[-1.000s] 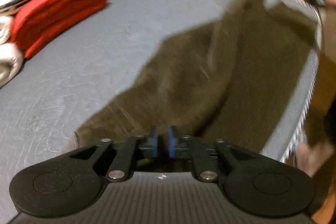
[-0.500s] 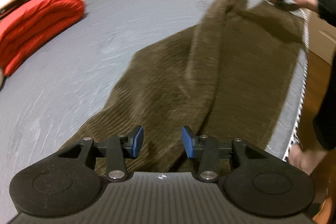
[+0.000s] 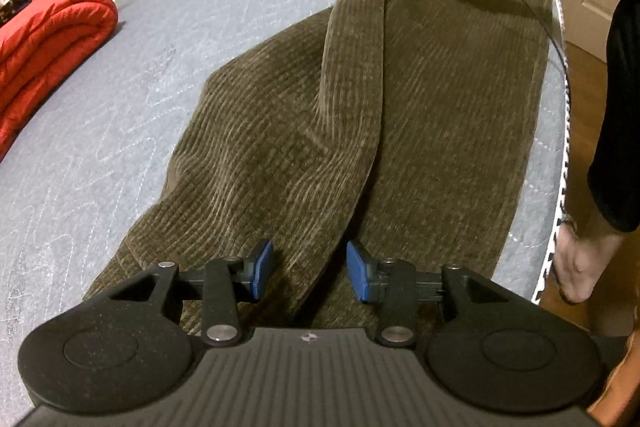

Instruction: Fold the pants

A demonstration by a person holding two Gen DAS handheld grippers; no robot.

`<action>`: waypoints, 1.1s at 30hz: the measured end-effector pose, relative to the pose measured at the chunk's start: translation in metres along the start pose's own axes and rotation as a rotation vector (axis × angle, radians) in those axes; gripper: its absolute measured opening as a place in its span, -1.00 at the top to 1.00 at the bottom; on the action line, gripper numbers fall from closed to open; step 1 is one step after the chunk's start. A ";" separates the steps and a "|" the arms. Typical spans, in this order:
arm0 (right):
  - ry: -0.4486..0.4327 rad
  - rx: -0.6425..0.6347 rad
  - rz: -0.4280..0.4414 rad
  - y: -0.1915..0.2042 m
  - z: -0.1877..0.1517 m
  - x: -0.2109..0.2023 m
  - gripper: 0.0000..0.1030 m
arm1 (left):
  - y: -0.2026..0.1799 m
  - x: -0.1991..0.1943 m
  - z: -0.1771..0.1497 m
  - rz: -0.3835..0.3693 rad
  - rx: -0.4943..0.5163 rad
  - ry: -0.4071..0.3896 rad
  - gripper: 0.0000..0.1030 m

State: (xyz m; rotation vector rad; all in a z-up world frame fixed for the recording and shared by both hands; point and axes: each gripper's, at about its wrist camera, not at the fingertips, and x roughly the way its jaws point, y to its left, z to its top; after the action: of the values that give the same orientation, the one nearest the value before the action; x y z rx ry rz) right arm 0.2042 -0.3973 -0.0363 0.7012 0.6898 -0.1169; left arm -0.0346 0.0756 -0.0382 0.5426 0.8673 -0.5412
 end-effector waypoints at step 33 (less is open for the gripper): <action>-0.115 -0.499 0.054 -0.020 -0.036 -0.241 0.96 | 0.024 -0.070 -0.030 -0.030 -0.015 -0.112 0.79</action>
State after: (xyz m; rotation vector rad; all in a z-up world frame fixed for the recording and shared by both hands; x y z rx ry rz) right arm -0.0086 -0.4198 0.0821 0.2312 0.5580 0.0647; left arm -0.0731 0.1279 0.0086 0.4815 0.7729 -0.5863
